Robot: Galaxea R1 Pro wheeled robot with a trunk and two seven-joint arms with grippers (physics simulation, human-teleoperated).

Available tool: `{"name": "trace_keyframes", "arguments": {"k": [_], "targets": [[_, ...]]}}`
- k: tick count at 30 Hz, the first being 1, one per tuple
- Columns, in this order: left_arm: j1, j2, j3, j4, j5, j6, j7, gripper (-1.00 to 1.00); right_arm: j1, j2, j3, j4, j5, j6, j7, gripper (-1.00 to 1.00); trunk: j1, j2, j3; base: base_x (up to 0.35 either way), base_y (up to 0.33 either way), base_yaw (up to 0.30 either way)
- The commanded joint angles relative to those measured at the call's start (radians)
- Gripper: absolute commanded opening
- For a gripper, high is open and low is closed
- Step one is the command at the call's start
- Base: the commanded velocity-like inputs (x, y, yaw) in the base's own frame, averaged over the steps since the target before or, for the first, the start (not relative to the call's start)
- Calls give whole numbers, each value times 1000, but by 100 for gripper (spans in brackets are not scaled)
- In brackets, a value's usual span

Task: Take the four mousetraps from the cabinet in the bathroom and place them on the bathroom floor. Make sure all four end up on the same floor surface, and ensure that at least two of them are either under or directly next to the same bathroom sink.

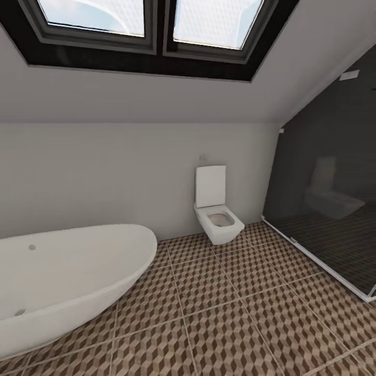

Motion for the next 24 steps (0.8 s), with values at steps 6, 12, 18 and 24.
{"name": "trace_keyframes", "arguments": {"k": [6,12,18,24], "targets": [[0,0,1,0,2,-1,0,100,-1,0,-1,0,-4,-11,0,100,0,0,-1,0,0,-122],[0,0,1,0,2,0,0,100,-1,0,-3,0,-7,-15,0,100,0,0,-1,0,0,-212],[0,-2,0,0,2,0,0,100,-1,0,-3,0,-7,-17,0,100,0,0,-1,0,0,-241],[0,-3,-1,0,2,0,0,100,-1,0,-1,0,-1,-19,0,100,0,0,-1,0,0,-251]]}}
